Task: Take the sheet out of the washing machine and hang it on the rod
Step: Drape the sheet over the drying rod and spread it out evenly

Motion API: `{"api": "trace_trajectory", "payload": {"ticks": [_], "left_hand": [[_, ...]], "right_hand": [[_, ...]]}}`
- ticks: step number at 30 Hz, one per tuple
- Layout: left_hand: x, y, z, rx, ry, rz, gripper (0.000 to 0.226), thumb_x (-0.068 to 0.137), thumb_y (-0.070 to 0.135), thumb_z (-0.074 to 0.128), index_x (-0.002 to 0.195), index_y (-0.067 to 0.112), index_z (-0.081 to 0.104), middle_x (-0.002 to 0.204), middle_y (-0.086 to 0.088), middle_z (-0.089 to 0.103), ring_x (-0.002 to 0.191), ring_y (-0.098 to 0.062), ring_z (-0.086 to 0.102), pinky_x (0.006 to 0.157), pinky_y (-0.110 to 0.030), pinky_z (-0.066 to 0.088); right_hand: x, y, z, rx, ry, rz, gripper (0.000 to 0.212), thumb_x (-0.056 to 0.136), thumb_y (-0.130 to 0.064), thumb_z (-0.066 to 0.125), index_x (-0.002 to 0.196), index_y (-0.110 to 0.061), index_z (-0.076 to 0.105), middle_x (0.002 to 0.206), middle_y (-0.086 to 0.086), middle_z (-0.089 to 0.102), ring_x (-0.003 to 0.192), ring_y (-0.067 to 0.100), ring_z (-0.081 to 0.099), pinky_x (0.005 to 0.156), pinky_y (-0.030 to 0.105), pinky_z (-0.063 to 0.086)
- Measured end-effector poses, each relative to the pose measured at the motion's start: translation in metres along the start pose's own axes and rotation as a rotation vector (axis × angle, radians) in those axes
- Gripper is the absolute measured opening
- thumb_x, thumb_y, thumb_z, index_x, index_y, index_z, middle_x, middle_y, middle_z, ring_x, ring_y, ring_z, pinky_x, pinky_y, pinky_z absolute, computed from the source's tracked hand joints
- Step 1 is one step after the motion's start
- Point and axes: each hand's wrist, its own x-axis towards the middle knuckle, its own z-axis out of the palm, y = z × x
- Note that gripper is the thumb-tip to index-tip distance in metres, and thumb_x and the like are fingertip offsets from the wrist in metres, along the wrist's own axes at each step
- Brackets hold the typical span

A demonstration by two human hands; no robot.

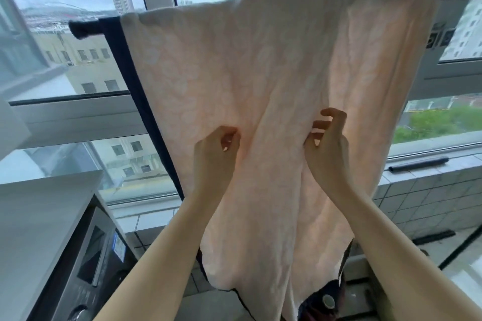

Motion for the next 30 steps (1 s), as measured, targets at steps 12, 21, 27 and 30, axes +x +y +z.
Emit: {"api": "trace_trajectory", "payload": {"ticks": [12,21,27,30], "left_hand": [[0.08,0.076,-0.059,0.299,0.207,0.577,0.032,0.085,0.013,0.07,0.116,0.01,0.067,0.112,-0.003,0.068,0.107,-0.023,0.058,0.087,-0.035,0.052],[0.132,0.083,-0.082,0.504,0.179,0.6,0.028,0.093,0.024,0.06,0.117,0.009,0.064,0.114,-0.002,0.061,0.107,-0.025,0.055,0.087,-0.044,0.05],[0.152,0.075,-0.104,0.439,0.14,0.526,0.027,0.099,0.034,0.047,0.099,0.019,0.07,0.094,0.006,0.067,0.083,-0.021,0.064,0.072,-0.041,0.053],[0.155,0.071,-0.12,0.587,0.096,0.504,0.044,0.099,0.043,0.036,0.086,0.015,0.067,0.073,-0.001,0.066,0.066,-0.026,0.064,0.062,-0.036,0.052]], "right_hand": [[0.077,-0.077,-0.032,-0.116,0.137,-0.319,0.008,0.097,-0.024,0.049,0.1,-0.018,0.052,0.09,0.0,0.063,0.079,0.018,0.06,0.069,0.033,0.05],[0.122,-0.1,-0.045,-0.149,0.181,-0.2,0.023,0.095,-0.036,0.052,0.107,-0.017,0.052,0.078,-0.005,0.064,0.068,0.016,0.062,0.061,0.035,0.051],[0.145,-0.112,-0.056,-0.149,0.216,-0.262,0.007,0.095,-0.021,0.055,0.09,-0.018,0.06,0.072,-0.002,0.063,0.07,0.023,0.063,0.066,0.041,0.054],[0.155,-0.126,-0.061,-0.138,0.258,-0.275,0.012,0.095,-0.017,0.054,0.088,-0.019,0.064,0.075,-0.001,0.066,0.073,0.025,0.064,0.069,0.045,0.055]]}}
